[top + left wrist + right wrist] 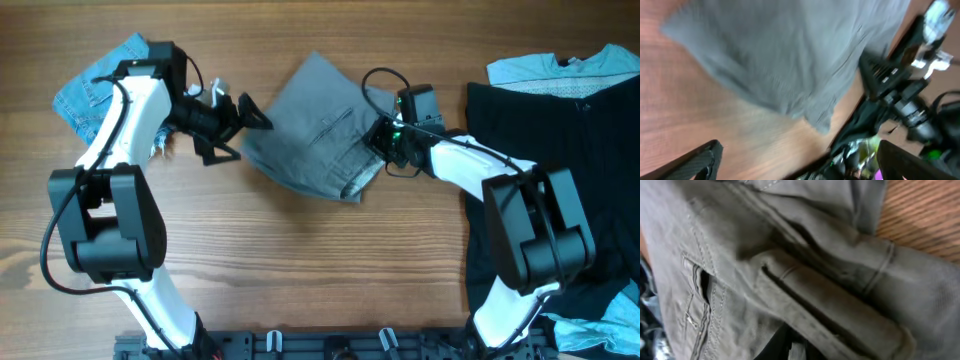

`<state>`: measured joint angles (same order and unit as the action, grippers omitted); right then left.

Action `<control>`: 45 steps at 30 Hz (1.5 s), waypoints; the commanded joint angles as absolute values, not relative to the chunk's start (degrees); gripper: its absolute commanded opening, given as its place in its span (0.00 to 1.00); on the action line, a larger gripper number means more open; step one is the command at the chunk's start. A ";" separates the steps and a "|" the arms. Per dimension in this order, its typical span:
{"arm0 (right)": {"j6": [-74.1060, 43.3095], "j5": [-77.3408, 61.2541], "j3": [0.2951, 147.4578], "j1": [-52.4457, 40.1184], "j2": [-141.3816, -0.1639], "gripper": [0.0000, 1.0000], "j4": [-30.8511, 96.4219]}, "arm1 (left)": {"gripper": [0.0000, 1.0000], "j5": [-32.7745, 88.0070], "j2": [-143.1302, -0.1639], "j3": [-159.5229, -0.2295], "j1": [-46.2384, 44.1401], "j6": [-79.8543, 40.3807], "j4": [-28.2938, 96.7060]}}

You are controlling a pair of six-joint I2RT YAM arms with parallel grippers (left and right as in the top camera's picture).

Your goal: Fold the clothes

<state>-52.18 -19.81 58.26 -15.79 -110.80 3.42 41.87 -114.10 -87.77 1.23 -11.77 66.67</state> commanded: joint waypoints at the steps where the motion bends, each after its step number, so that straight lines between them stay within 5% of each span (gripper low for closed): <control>1: -55.55 -23.07 58.11 -16.10 -113.47 0.13 4.29 | 1.00 41.34 -114.32 -82.11 -0.60 -8.32 65.23; 15: -54.65 -25.63 58.11 -16.10 -113.47 0.14 4.32 | 1.00 34.76 -114.34 -60.64 -10.72 -48.99 21.30; 23: -53.95 -25.58 58.11 -16.10 -113.47 0.14 4.27 | 1.00 24.84 -114.78 -59.79 -16.58 -57.32 2.11; 26: -53.93 -25.61 58.11 -16.10 -113.47 0.14 4.32 | 0.71 21.71 -115.44 -59.79 -18.35 -57.49 -2.46; 29: -53.71 -26.39 58.11 -16.10 -113.47 0.14 4.36 | 0.24 19.40 -115.52 -59.79 -19.22 -56.90 -2.39; 31: -52.45 -27.66 58.11 -16.10 -113.47 0.14 4.32 | 0.08 19.44 -115.50 -59.79 -19.11 -54.68 -1.52; 45: -29.43 -38.65 58.11 -16.10 -96.47 0.12 13.85 | 0.04 35.81 -103.79 -69.71 -2.44 -20.82 29.98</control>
<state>-38.26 -36.05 58.11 -16.03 -104.25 13.45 29.91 -109.75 -63.72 -7.40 -33.63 24.58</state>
